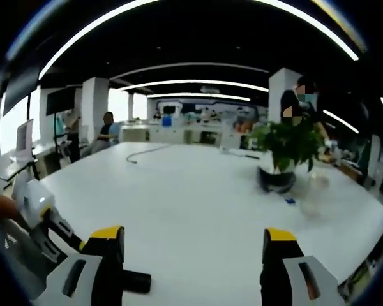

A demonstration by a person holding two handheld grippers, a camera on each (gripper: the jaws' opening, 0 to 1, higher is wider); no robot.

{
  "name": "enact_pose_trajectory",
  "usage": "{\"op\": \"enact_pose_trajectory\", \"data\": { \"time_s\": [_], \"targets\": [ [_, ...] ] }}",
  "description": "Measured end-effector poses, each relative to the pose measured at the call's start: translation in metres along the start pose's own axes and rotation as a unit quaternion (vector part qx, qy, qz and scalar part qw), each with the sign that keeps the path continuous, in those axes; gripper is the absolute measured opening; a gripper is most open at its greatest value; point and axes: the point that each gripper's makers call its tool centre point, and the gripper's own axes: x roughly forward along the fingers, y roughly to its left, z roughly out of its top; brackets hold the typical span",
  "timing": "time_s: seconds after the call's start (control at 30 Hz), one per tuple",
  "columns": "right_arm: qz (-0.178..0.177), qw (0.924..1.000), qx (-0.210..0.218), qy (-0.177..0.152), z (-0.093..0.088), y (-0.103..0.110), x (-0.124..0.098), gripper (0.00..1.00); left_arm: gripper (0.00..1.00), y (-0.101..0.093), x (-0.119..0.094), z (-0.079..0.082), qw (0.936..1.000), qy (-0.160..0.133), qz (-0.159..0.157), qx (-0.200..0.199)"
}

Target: Press the specified remote control buttons in sequence, fully releasing each button before pressing the next.

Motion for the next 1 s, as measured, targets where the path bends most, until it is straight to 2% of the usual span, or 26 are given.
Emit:
{"op": "enact_pose_trajectory", "data": {
  "time_s": [0.1,0.2,0.5,0.7,1.0],
  "targets": [
    [-0.015,0.9998,-0.009,-0.011,0.003,-0.005,-0.002,0.95,0.23,0.002,0.000,0.000,1.0000,0.004,-0.004,0.001],
    [-0.013,0.9999,-0.002,-0.005,0.001,-0.006,-0.001,0.94,0.23,0.004,-0.001,0.000,0.9999,0.011,-0.012,0.000],
    [-0.019,0.9998,-0.008,0.009,-0.004,-0.007,0.001,0.92,0.23,0.019,-0.001,0.004,0.9993,0.022,-0.014,0.028],
    [-0.018,0.9987,-0.031,0.036,-0.013,-0.004,0.004,0.90,0.23,0.040,-0.004,0.009,0.9987,0.028,-0.008,0.042],
    [-0.018,0.9985,-0.032,0.040,-0.015,-0.005,0.005,0.87,0.23,0.074,-0.003,0.014,0.9980,0.034,0.008,0.053]
  ]
}}
